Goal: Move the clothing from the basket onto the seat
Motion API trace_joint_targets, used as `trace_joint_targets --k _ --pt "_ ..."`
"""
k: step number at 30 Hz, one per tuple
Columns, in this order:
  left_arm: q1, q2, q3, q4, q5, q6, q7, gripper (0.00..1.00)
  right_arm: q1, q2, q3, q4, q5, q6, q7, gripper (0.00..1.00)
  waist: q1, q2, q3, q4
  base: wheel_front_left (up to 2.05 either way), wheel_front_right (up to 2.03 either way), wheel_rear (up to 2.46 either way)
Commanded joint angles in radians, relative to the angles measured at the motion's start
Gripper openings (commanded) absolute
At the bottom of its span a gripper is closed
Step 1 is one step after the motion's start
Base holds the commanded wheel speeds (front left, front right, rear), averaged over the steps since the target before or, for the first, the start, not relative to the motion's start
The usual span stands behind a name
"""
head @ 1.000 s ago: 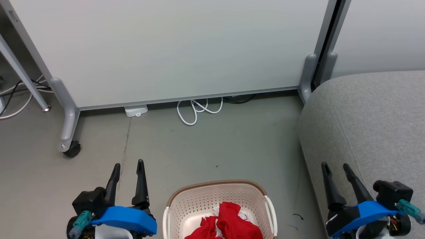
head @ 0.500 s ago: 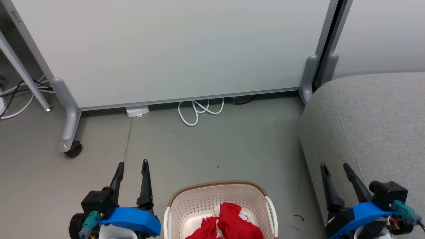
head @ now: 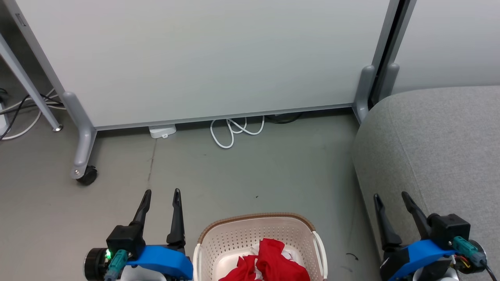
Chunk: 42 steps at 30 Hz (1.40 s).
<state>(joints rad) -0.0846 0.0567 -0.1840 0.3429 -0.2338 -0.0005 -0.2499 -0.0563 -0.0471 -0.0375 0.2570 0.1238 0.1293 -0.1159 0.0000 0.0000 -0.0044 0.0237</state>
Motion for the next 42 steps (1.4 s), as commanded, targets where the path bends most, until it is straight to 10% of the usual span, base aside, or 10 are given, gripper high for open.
trace_joint_targets --k 1,23,42 --pt "-0.013 0.001 -0.005 0.003 0.015 0.001 -0.01 1.0 -0.006 -0.005 0.002 0.0 -0.017 0.002 -0.008 1.0 0.0 0.0 0.001 -0.001 0.0 0.0 0.0" --pt "-0.014 -0.003 0.001 0.013 0.009 0.002 -0.017 1.0 -0.018 -0.005 0.01 0.008 -0.022 0.002 -0.019 1.0 0.0 0.0 0.019 -0.012 0.0 0.0 0.0" --pt "-0.203 -0.005 -0.062 0.29 -0.079 -0.05 0.08 1.0 -0.121 -0.004 0.068 -0.06 0.001 0.002 -0.035 1.0 0.0 0.0 0.34 -0.246 0.0 0.0 0.0"
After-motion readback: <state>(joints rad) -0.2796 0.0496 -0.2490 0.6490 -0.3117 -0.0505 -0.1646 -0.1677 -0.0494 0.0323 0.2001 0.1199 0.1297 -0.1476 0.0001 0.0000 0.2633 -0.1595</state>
